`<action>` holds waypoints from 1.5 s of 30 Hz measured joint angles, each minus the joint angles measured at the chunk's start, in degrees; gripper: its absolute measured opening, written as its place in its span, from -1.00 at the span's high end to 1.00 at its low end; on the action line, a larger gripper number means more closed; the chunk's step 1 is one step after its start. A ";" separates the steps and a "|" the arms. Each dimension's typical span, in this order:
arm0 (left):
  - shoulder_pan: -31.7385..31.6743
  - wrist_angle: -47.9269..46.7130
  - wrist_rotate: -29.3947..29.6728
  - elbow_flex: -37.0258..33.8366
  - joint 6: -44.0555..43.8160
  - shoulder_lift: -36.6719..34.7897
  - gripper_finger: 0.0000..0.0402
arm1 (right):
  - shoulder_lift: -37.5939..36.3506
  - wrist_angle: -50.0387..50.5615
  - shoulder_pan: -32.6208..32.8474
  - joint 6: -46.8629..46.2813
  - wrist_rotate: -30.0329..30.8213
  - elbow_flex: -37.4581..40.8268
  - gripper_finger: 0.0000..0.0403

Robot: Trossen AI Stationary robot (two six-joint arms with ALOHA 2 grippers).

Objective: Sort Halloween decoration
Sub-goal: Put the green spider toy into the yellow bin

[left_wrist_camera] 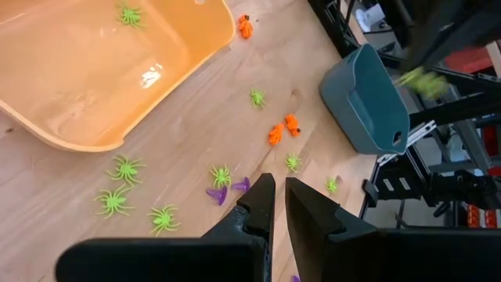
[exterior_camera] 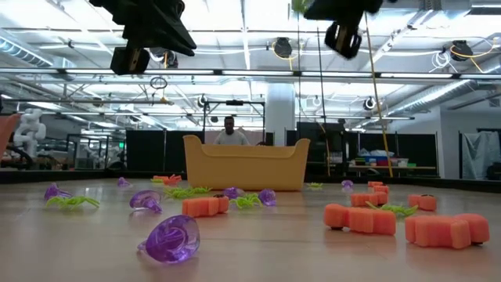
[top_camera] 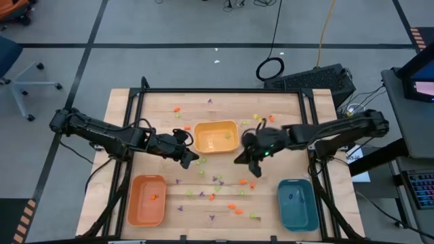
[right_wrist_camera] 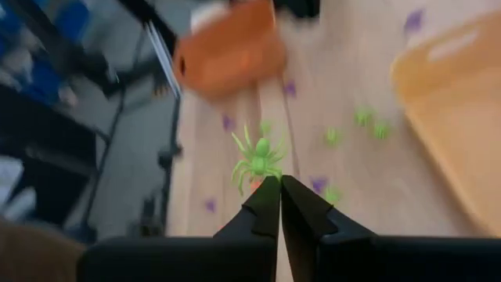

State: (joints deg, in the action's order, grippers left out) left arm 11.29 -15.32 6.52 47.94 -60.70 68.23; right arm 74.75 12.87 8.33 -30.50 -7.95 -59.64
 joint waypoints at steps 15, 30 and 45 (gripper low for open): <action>-0.72 11.52 1.90 -0.02 1.63 0.00 0.84 | -8.62 -8.44 -3.17 3.91 14.14 -0.09 1.00; -4.22 16.55 2.33 -0.02 4.86 0.00 0.84 | -8.88 -6.20 -3.85 45.55 19.67 -2.92 1.00; -5.33 11.74 10.80 9.45 13.52 0.02 0.84 | -8.86 -0.47 -6.85 60.71 22.87 -5.66 1.00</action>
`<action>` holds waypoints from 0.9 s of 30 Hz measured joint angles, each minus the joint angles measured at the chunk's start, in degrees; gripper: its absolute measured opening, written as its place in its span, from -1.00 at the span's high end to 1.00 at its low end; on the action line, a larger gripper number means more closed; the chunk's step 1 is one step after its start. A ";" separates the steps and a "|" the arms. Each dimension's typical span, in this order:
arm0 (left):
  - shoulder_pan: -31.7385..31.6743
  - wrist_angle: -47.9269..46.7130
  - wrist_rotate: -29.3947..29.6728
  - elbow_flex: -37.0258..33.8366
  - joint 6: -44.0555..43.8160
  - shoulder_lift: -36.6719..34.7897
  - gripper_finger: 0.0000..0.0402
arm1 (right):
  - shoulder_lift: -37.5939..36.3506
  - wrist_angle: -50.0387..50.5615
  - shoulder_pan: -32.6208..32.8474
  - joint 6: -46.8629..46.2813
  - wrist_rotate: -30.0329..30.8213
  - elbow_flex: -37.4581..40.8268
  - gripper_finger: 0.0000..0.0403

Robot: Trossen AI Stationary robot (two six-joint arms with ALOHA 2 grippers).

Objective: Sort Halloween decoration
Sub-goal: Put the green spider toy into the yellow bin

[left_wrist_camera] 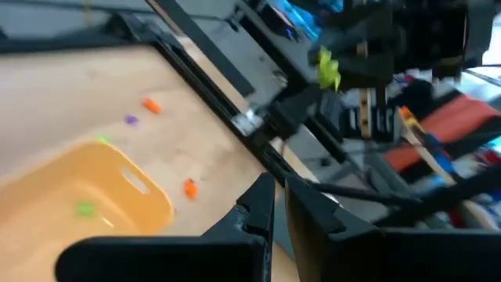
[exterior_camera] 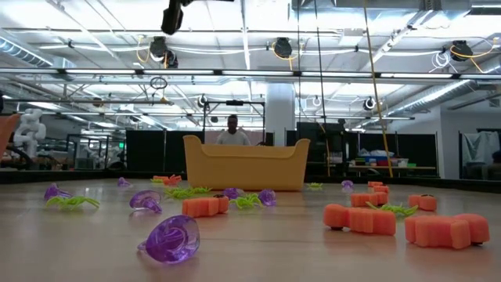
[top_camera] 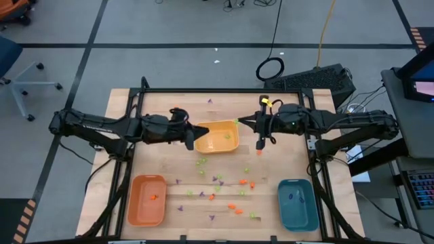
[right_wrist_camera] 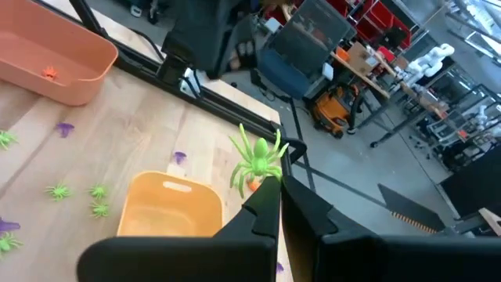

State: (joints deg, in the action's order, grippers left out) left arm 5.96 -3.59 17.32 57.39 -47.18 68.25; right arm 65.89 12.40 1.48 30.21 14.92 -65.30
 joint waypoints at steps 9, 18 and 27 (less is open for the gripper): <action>-1.76 -6.06 4.19 3.08 2.55 -0.04 0.84 | 0.08 0.51 -0.77 -8.12 -0.03 0.00 1.00; -7.49 -15.94 3.29 3.10 -5.26 -0.02 0.84 | 0.60 1.58 -1.08 -15.13 1.60 0.00 1.00; -12.27 -17.52 -7.93 3.10 -2.34 -0.02 0.84 | 0.66 1.43 -2.65 -29.60 1.84 0.00 1.00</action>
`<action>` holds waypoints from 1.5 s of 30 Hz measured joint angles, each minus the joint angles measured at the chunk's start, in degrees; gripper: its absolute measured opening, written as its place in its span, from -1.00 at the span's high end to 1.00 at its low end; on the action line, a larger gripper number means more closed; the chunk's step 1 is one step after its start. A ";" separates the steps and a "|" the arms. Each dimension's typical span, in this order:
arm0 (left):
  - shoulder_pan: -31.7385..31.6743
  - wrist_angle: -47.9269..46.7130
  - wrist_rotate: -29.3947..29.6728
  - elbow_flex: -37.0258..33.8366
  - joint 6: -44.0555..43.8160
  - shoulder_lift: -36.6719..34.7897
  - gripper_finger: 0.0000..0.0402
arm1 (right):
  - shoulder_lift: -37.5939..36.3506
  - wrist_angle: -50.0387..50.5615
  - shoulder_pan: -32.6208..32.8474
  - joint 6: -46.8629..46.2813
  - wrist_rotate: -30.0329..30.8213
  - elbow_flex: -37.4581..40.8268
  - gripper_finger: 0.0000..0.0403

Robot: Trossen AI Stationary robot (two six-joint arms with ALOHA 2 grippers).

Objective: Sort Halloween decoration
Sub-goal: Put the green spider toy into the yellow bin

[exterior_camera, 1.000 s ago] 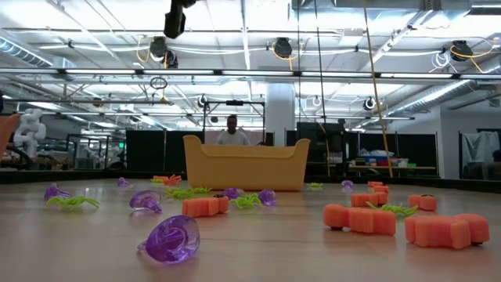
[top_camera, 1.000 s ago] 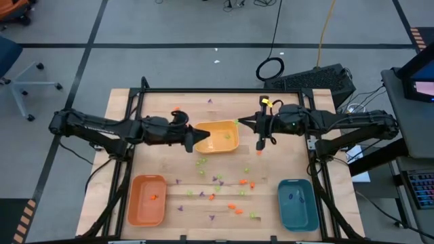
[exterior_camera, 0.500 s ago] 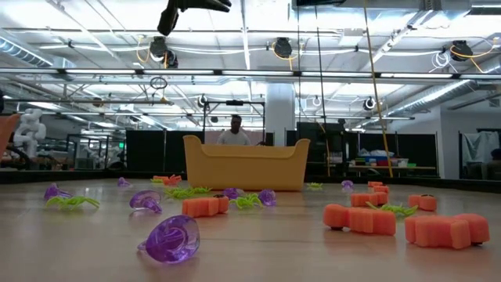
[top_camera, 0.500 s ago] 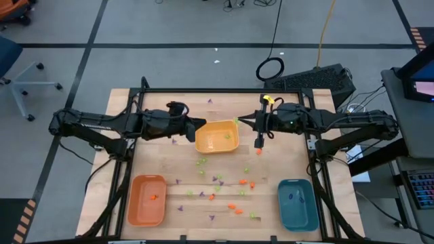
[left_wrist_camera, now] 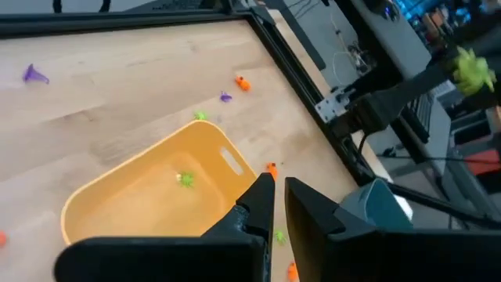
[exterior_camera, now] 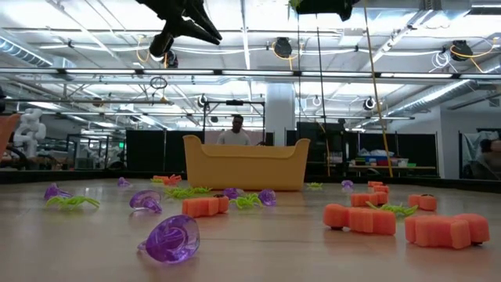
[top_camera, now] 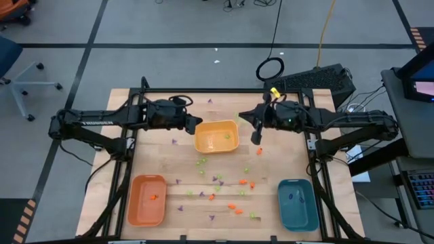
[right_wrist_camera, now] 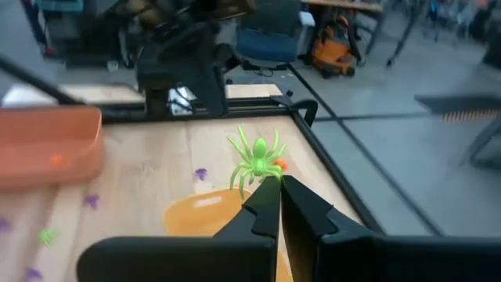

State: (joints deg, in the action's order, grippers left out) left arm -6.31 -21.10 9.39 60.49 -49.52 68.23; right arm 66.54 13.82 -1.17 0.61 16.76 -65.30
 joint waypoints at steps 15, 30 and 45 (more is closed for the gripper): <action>-3.77 -11.81 -5.51 0.00 4.96 0.00 0.61 | 8.88 1.84 -1.28 -39.97 -0.58 0.02 1.00; -3.69 -16.87 -8.88 0.00 8.05 -0.35 0.35 | 27.34 19.86 -8.56 -46.16 -17.06 -16.48 1.00; -3.80 -26.56 -7.08 0.00 8.48 -0.35 0.35 | 40.52 26.83 -13.14 -40.61 -27.51 -22.29 0.99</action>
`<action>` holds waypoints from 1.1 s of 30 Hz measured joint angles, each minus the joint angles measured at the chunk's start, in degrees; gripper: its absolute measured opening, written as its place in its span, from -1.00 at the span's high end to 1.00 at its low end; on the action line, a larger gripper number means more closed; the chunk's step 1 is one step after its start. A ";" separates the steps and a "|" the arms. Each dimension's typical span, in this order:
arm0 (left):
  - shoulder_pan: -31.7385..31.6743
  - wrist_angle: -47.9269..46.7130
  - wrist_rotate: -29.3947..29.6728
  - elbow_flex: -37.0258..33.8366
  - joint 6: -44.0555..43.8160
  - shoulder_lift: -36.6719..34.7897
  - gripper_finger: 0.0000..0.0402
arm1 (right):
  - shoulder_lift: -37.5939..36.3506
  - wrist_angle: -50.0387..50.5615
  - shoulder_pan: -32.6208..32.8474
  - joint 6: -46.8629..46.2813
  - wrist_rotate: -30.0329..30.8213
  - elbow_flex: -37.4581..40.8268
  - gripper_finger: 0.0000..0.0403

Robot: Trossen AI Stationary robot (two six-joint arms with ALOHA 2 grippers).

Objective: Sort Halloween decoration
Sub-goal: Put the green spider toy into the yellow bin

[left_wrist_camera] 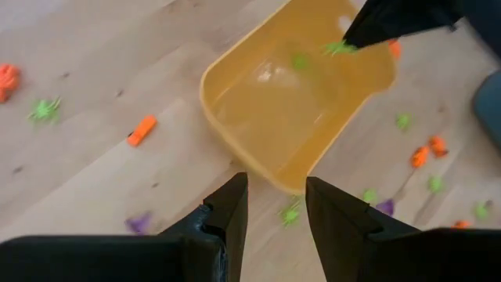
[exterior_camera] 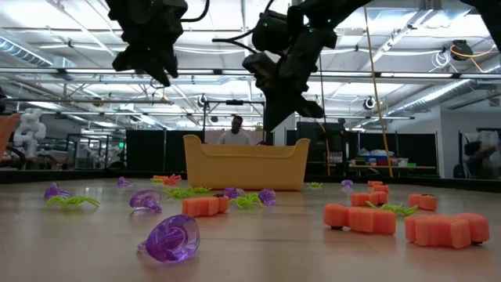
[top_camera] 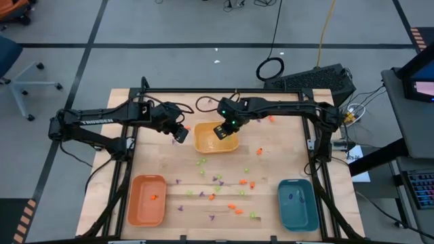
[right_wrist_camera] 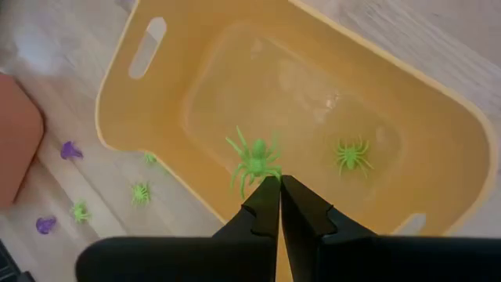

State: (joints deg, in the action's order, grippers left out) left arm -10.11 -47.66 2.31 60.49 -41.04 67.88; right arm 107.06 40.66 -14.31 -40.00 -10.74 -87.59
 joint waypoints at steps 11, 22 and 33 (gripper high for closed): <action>0.00 -1.42 3.22 0.00 3.00 0.00 0.35 | 0.36 1.29 -0.72 0.19 -0.09 -0.02 0.45; -0.03 -0.75 7.45 0.00 10.18 0.00 0.35 | -6.54 1.85 -1.96 4.47 -5.77 0.00 0.12; -5.88 -2.94 1.80 0.00 4.26 0.26 0.35 | -9.04 1.27 -2.75 8.19 -5.84 0.00 0.12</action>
State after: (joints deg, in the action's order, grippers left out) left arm -15.99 -50.60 4.11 60.49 -36.78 68.14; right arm 98.02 41.93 -17.06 -31.81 -16.58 -87.59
